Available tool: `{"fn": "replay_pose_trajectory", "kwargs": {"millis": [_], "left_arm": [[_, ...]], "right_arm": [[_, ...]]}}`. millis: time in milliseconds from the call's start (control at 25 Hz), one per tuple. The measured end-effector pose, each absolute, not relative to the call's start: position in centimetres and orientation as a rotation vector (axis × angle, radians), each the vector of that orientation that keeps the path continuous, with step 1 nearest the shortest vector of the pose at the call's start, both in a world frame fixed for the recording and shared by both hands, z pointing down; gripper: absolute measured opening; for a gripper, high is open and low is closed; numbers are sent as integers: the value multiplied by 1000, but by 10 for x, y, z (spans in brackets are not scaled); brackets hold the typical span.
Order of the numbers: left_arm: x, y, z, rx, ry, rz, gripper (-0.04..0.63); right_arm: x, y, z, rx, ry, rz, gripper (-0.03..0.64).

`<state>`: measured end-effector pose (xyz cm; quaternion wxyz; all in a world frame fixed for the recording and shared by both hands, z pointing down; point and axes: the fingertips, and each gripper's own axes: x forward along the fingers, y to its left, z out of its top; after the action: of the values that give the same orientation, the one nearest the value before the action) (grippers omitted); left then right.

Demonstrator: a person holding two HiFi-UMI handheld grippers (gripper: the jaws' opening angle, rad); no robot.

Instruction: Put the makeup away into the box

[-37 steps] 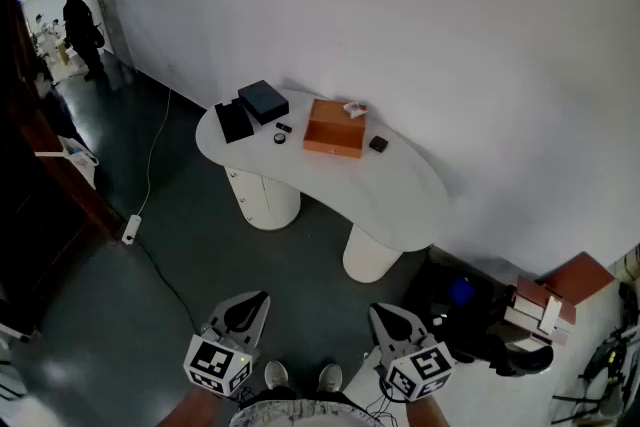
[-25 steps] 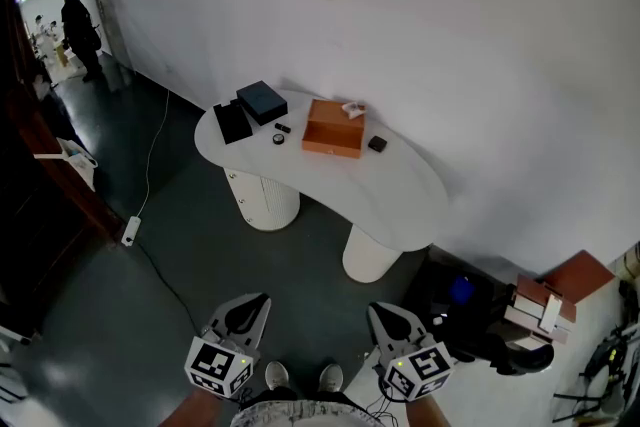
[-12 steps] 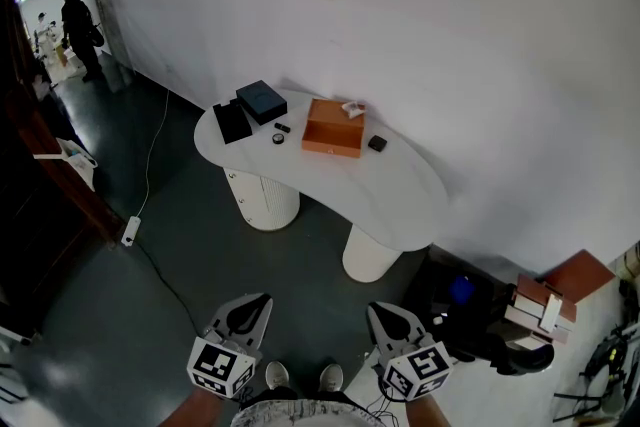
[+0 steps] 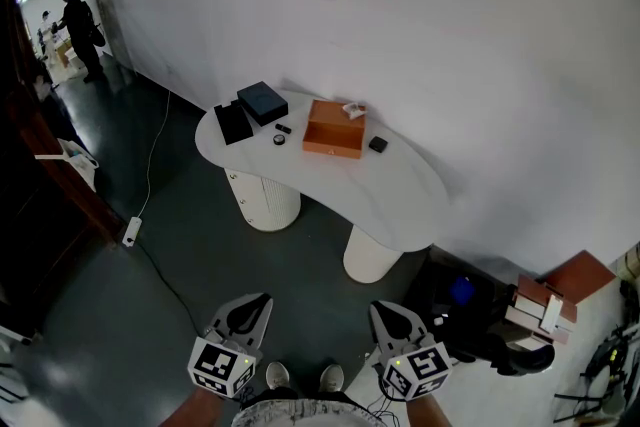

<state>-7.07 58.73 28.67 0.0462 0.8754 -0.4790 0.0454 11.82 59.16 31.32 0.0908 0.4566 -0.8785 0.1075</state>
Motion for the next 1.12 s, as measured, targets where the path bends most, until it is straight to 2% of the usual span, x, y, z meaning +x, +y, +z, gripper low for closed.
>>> {"fn": "replay_pose_trajectory", "kwargs": {"millis": [440,1120], "left_arm": [[-70,589,285,2679,-1464,140,28],[-74,592,289,2662,-1490,147,103]], "right_arm": [[118,593,313,1358,-2614,317,29],[127,592,315,1399,-2596,312,109]]}}
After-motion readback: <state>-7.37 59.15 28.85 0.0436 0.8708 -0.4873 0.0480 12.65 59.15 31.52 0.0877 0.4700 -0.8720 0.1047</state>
